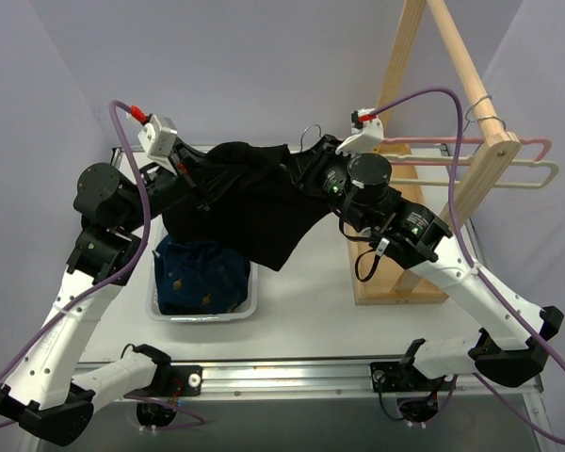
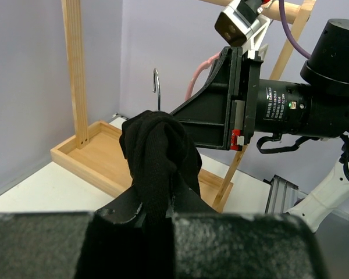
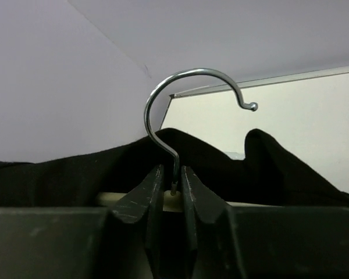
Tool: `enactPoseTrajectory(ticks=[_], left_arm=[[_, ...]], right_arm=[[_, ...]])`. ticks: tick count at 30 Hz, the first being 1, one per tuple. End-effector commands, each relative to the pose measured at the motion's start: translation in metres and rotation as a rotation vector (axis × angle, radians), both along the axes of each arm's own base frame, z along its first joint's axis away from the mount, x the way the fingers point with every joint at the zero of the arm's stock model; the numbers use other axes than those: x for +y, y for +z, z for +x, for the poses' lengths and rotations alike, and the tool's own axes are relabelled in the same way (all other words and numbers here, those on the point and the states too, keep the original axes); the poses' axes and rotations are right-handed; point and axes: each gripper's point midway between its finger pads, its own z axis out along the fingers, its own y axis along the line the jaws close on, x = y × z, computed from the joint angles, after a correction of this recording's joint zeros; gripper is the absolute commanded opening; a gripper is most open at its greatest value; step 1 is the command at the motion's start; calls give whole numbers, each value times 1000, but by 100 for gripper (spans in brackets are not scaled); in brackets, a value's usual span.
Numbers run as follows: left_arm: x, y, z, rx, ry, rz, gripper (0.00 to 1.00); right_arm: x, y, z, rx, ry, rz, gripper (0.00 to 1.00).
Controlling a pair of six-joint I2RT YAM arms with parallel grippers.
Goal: Remove the skirt from the hanger
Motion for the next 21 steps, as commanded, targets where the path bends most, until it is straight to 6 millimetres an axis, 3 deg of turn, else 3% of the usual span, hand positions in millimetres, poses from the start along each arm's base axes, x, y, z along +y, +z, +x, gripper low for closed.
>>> enactPoseTrajectory(ticks=[1,2,5,6,7,8,10,12,13,14,19,21], left_arm=[[5,47,-12,-128,-12,-80,2],[4,48,-13,-126,-22,-75,2],[3,45,-11,-91,-18,-62,3],[3,38,-8,-53,-8,-46,9],[6,37,-10,-45,7,-43,37],[8,26,-6,-8,30,-25,52],[20,23,-10,-4,82,-35,71],[25,7,-9,13,119,-17,82],[33,8,-16,2,140,-20,99],[37,-1,-16,24,169,1,94],[79,-12,-18,58,386,17,94],[79,-18,-19,54,378,47,94]], right_arm=[[10,2,-6,-8,20,26,6],[8,1,-4,-5,6,23,0],[0,1,-1,-4,-42,5,0],[-3,2,0,-5,-61,-3,0],[-5,5,-1,-10,-70,-6,0],[-8,5,0,-17,-79,-23,0],[-14,10,-1,-33,-93,-29,0],[-17,15,-1,-55,-93,-55,0],[-20,16,-2,-60,-97,-67,0],[-21,17,-3,-66,-95,-79,0],[-25,10,-4,-94,-79,-179,0],[-28,7,-5,-92,-84,-193,0]])
